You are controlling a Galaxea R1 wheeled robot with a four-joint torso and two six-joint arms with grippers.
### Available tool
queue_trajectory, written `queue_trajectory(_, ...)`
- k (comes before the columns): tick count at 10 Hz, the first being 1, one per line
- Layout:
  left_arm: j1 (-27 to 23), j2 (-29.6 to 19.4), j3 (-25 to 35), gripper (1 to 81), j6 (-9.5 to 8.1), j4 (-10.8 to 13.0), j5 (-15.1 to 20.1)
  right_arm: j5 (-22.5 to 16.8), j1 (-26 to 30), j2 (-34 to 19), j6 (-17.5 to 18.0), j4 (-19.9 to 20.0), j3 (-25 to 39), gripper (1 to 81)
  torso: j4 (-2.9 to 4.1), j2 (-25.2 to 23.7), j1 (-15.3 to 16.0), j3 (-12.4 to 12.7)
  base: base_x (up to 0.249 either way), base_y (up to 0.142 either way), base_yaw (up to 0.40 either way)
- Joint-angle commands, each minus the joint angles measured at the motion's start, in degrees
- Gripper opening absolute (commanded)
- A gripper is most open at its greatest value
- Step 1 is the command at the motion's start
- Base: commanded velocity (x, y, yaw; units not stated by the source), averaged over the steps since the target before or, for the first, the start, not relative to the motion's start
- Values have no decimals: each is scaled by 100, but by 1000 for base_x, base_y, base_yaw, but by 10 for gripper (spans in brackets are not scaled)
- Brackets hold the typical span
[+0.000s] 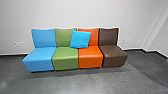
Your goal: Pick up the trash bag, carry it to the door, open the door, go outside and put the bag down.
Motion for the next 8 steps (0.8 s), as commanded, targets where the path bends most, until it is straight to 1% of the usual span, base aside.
queue_trajectory(1, -781, 84, -325, 811, -13, -140, 510, -286, 218, -313, 3, 62, 208, 811, 0, -545, 352, 0, 0, 0, 0)
queue_trajectory(3, -896, 478, -772, 811, -13, -114, 756, -286, 218, -314, 12, 53, 313, 811, 0, -927, 592, -2, 0, 0, 0)
queue_trajectory(5, -896, 830, -1010, 811, -5, -43, 756, -278, 218, -261, 12, 53, 304, 811, 0, -1325, 839, -2, 0, 0, 0)
queue_trajectory(6, -896, 910, -1090, 811, -5, -69, 756, -225, 218, -287, 12, 62, 322, 811, 0, -1537, 975, -2, 0, 0, 0)
queue_trajectory(8, -896, 1042, -1160, 811, -5, -113, 756, -190, 218, -357, 12, 71, 366, 811, 0, -1959, 1244, -405, 0, 0, 0)
